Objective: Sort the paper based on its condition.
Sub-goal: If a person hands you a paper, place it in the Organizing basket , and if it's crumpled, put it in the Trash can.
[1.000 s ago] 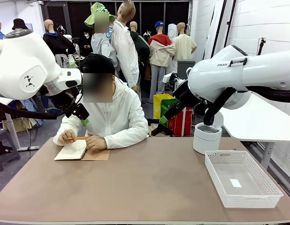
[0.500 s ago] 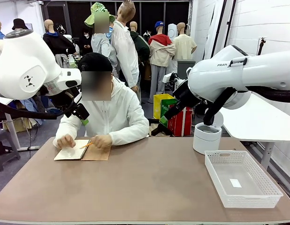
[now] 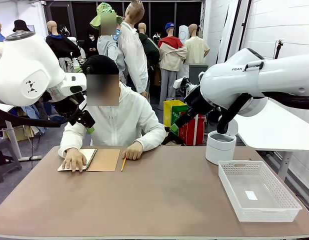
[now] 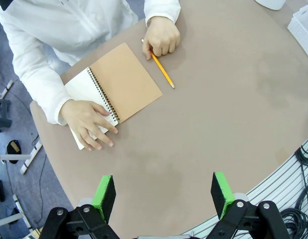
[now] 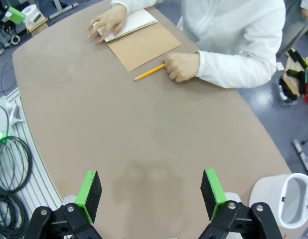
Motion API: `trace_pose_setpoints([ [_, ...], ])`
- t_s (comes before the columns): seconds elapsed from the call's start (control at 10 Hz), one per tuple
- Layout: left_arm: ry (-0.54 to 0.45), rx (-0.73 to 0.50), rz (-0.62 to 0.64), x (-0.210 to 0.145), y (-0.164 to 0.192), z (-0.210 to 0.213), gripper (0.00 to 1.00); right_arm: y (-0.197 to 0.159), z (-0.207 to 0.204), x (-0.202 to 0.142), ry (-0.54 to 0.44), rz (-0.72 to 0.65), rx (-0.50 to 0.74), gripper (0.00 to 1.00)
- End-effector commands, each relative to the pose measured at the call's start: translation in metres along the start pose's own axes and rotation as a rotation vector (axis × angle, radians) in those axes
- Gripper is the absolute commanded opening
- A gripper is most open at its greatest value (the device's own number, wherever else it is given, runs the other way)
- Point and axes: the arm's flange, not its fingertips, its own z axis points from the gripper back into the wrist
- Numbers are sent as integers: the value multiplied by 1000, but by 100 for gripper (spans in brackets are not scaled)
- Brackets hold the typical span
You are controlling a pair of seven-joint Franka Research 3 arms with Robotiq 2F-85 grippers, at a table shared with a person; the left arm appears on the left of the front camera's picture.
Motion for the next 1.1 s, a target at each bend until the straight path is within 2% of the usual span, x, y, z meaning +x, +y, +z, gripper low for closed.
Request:
trace_pose_setpoints([
  [0.0,-6,-2,2,0,1,0,100,1,0,1,1,-4,-4,100],
  [1.0,-6,-2,2,0,1,0,100,1,0,1,1,-4,-4,100],
])
